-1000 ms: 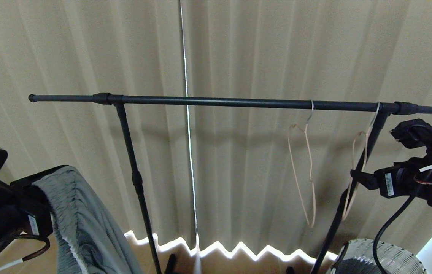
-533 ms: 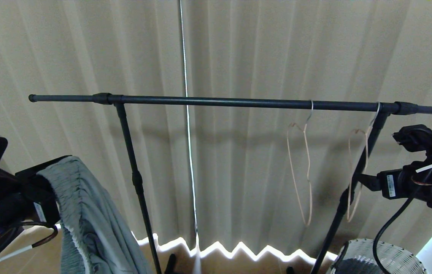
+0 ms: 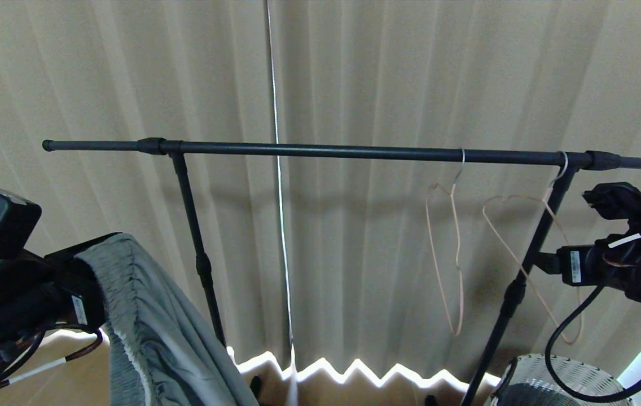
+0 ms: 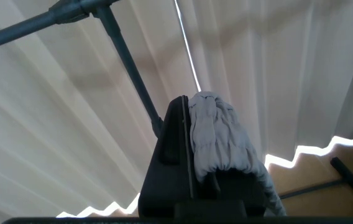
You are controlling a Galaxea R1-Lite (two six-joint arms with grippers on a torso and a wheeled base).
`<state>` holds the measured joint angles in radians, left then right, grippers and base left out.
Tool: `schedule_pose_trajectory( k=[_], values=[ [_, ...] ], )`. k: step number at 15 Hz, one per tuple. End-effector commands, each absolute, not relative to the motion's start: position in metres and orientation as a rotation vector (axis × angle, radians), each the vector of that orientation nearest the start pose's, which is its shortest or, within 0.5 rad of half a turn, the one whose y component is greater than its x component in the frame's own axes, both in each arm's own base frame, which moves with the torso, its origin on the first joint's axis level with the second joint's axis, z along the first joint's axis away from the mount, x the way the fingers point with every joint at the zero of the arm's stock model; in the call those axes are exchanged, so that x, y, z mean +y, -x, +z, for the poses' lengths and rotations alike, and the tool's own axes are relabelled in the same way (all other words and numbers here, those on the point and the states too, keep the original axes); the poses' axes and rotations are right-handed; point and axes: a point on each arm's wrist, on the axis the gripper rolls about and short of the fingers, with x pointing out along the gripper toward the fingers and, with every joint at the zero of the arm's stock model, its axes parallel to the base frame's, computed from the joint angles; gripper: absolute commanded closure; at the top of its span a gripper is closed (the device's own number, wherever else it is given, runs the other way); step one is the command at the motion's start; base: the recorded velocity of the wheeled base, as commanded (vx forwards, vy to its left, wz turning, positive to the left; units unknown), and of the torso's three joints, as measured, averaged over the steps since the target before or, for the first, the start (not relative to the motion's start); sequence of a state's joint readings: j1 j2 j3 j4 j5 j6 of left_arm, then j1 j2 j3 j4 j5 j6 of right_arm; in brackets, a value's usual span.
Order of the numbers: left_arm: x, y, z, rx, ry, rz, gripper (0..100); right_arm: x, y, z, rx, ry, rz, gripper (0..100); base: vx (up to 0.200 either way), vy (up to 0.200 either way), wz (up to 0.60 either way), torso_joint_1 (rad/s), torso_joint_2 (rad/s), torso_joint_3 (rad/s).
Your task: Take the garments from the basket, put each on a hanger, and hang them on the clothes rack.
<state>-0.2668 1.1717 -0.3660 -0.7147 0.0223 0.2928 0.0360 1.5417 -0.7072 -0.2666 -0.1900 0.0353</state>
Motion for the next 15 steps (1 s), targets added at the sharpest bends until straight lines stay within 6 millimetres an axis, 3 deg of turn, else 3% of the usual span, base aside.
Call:
schedule_pose_trajectory(
  k=[1,10,11,15],
  values=[
    [-0.0423,-0.1565,0.1921,0.061,-0.306,-0.256,100,0.0060,-0.2667,0.1535,0.609,0.019,-0.161,0,0.000,0.000,0.00,0.000,0.00,0.000],
    [-0.0441,-0.1548,0.1920,0.057,-0.306,-0.270,100,0.0057,-0.2711,0.1504,0.620,0.021,-0.166,0,0.000,0.000,0.00,0.000,0.00,0.000],
    [-0.0440,-0.1545,0.1922,0.056,-0.306,-0.270,100,0.0053,-0.2711,0.1504,0.620,0.021,-0.167,100,0.000,0.000,0.00,0.000,0.00,0.000],
    [-0.0440,-0.1544,0.1918,0.057,-0.306,-0.270,100,0.0044,-0.2709,0.1516,0.615,0.020,-0.172,100,0.000,0.000,0.00,0.000,0.00,0.000]
  ],
)
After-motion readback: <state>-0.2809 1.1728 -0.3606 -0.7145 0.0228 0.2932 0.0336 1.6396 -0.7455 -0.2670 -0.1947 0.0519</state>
